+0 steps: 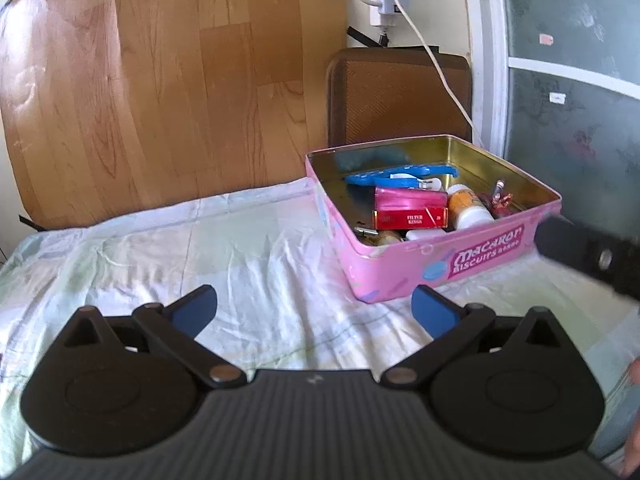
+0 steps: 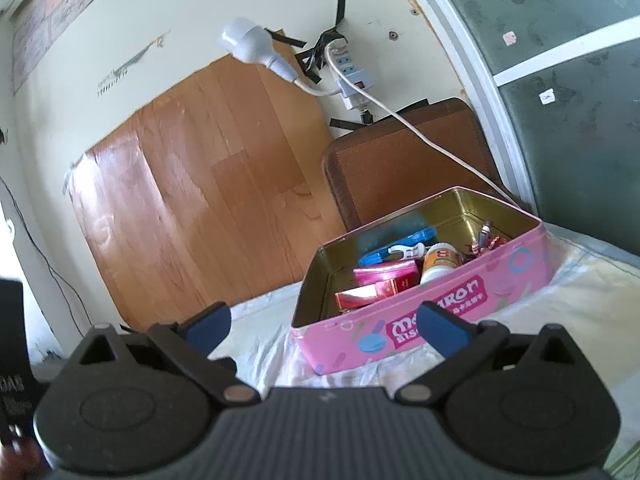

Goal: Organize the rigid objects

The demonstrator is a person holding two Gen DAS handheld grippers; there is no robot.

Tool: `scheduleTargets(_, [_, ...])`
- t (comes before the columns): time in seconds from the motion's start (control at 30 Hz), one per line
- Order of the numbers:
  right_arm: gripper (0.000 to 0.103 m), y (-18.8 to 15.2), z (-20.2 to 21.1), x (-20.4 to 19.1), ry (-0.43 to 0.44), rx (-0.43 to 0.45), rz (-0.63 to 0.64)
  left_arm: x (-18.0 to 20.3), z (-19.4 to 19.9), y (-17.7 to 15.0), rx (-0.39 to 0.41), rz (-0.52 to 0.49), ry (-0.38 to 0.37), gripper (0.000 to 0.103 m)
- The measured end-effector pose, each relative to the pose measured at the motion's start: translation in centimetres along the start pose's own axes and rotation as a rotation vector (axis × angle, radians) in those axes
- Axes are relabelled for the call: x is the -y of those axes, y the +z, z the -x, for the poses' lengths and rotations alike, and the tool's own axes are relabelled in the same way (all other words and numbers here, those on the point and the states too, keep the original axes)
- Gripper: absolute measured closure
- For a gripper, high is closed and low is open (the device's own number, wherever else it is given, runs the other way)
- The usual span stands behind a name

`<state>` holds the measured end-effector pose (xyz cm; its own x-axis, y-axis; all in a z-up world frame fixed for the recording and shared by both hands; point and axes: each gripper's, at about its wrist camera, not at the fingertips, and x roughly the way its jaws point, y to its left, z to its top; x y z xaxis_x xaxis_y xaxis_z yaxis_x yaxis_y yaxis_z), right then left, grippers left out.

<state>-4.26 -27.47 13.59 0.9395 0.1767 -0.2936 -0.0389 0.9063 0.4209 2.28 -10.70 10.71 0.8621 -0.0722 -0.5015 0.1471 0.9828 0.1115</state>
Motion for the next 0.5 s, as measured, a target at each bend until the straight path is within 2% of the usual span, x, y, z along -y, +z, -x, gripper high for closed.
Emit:
scheduleTargets(0.17, [0.001,-0.6,-0.5,-0.8,-0.051,0.01,0.084,-0.5,-1.1,0.2,-0.002,0.036,-0.021,0.0])
scheduleTargets(0.5, [0.001,-0.8,-0.1,-1.4,-0.044,0.004,0.076,-1.6,0.0,0.1,0.052,0.064,0.023,0.0])
